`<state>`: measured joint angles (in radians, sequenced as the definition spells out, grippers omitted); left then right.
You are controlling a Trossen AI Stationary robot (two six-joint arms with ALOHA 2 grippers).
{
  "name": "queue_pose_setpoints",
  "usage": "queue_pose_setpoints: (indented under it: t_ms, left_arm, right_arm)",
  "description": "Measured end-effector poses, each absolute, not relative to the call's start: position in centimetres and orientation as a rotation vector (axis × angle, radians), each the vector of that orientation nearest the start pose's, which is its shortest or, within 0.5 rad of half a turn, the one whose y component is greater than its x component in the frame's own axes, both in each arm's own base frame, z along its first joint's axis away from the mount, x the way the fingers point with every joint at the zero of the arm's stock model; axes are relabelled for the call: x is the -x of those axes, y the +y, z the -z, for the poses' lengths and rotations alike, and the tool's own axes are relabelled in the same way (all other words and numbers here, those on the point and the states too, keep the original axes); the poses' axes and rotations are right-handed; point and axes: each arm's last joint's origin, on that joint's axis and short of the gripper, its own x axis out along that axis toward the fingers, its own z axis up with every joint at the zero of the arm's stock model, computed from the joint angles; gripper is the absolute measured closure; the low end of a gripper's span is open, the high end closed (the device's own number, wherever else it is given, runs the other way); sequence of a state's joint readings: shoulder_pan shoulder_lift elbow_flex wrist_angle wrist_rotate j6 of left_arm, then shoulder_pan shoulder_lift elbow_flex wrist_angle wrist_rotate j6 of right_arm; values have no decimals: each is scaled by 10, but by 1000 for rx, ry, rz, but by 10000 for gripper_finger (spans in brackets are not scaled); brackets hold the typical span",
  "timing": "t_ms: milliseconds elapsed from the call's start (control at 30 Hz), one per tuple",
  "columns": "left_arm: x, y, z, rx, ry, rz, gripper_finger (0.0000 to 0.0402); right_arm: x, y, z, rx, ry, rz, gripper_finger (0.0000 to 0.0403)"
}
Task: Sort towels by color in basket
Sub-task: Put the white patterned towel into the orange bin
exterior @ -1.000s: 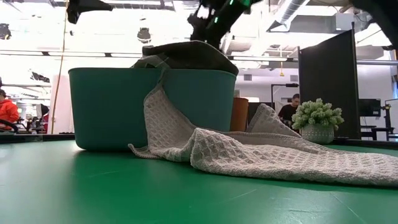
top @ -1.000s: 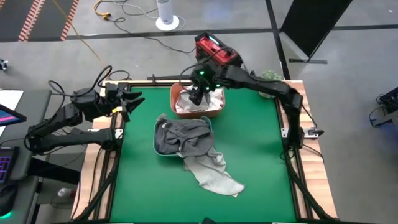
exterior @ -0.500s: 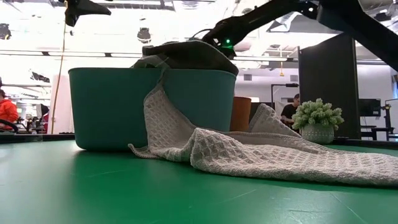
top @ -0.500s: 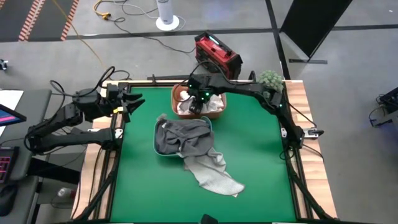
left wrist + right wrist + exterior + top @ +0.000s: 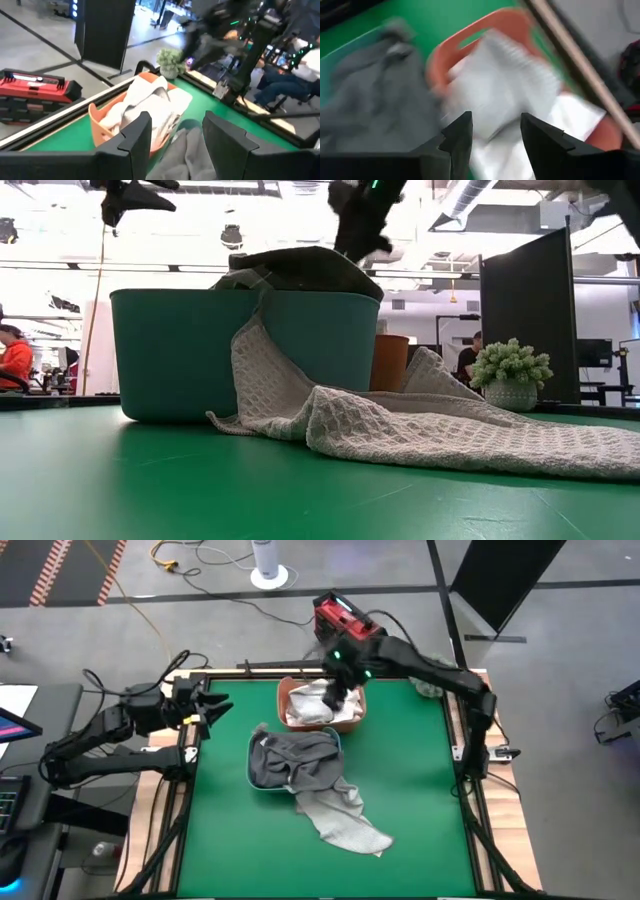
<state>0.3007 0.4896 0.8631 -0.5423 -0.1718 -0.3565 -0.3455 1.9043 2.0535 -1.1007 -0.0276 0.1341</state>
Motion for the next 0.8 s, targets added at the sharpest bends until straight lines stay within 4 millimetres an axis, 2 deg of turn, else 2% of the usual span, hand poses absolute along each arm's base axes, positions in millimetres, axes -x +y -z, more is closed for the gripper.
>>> queue_pose_setpoints:
  t_ms: [100, 233, 333, 433, 533, 633, 800]
  left_arm:
    - [-83, 30, -353, 348, 127, -472, 235]
    - [-82, 29, -350, 322, 171, -441, 235]
    - [-82, 29, -349, 305, 186, -441, 235]
    - [-82, 29, -350, 288, 189, -439, 235]
    - [-82, 29, -349, 282, 191, -439, 235]
    - [-82, 28, -349, 285, 193, -421, 235]
    - [-83, 25, -349, 339, 200, -310, 235]
  right_arm:
    - [-365, -89, -380, -289, 989, 279, 209]
    - [-369, -17, -383, -237, 1009, 129, 209]
    - [-372, 34, -380, -238, 1005, 40, 209]
    - [-376, 74, -368, -289, 1037, 52, 209]
    - [-379, 105, -347, -341, 1100, 163, 209]
    - [-377, 128, -323, -398, 1185, 346, 207]
    - [-370, 147, -280, -381, 1409, 599, 186]
